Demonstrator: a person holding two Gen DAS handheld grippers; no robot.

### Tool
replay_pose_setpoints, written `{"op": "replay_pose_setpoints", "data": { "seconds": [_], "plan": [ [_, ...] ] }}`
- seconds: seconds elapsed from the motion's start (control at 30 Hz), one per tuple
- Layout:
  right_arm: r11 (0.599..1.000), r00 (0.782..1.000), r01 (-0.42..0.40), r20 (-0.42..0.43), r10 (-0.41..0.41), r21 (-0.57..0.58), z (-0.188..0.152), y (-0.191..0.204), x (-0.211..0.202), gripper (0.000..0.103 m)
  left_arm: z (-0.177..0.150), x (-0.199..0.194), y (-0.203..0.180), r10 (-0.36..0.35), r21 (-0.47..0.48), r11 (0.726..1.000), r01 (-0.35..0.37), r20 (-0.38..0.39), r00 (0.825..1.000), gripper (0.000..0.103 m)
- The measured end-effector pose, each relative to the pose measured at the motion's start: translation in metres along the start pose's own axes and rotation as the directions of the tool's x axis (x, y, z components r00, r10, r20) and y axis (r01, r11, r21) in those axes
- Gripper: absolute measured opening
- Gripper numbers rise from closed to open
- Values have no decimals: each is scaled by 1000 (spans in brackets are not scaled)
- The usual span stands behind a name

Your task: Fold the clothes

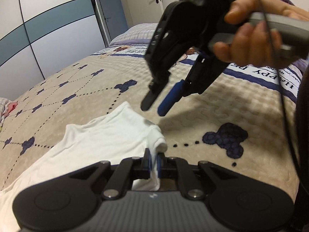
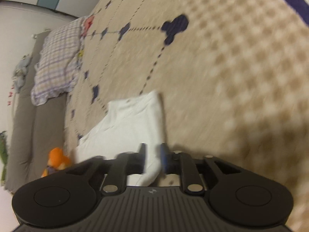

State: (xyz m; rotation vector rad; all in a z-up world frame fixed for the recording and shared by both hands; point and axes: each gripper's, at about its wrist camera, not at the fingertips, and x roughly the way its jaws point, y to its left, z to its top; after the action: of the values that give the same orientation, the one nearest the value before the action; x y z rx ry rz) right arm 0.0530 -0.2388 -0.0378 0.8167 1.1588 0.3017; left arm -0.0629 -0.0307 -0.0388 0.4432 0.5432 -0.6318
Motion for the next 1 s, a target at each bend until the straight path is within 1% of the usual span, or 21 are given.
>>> {"op": "replay_pose_setpoints", "data": {
  "seconds": [0.23,0.37,0.43,0.47,0.5,0.53,0.7,0.87,1.0],
  "plan": [
    [1000,1000,7,4,-7,-11,12,2,29,34,-5,-8,3,13,-34,999,-12,19,1000,6],
    [1000,999,-16,27,17,-14,16,7,43,34,-7,-12,5,21,-52,998,-19,26,999,6],
    [1000,998,-15,55,15,-15,15,10,46,32,-7,-15,6,26,-62,998,-24,30,999,6],
    [1000,997,-10,73,12,-21,14,12,46,30,-6,-17,7,28,-70,997,-25,37,999,6],
    [999,996,-5,89,8,-34,14,14,45,18,-5,-19,7,30,-77,997,-26,47,998,6],
    [999,995,2,102,4,-52,13,17,45,9,-3,-21,7,32,-79,996,-27,57,998,5],
    [997,991,-7,136,18,-83,12,18,34,8,8,-28,1,43,-81,996,-35,92,995,5],
    [998,986,-37,160,46,-60,17,10,17,7,20,-29,-7,41,-94,995,-31,101,994,5],
    [998,982,-48,182,53,-31,21,4,0,7,30,-28,-15,24,-114,993,-11,112,993,5]
  ]
}}
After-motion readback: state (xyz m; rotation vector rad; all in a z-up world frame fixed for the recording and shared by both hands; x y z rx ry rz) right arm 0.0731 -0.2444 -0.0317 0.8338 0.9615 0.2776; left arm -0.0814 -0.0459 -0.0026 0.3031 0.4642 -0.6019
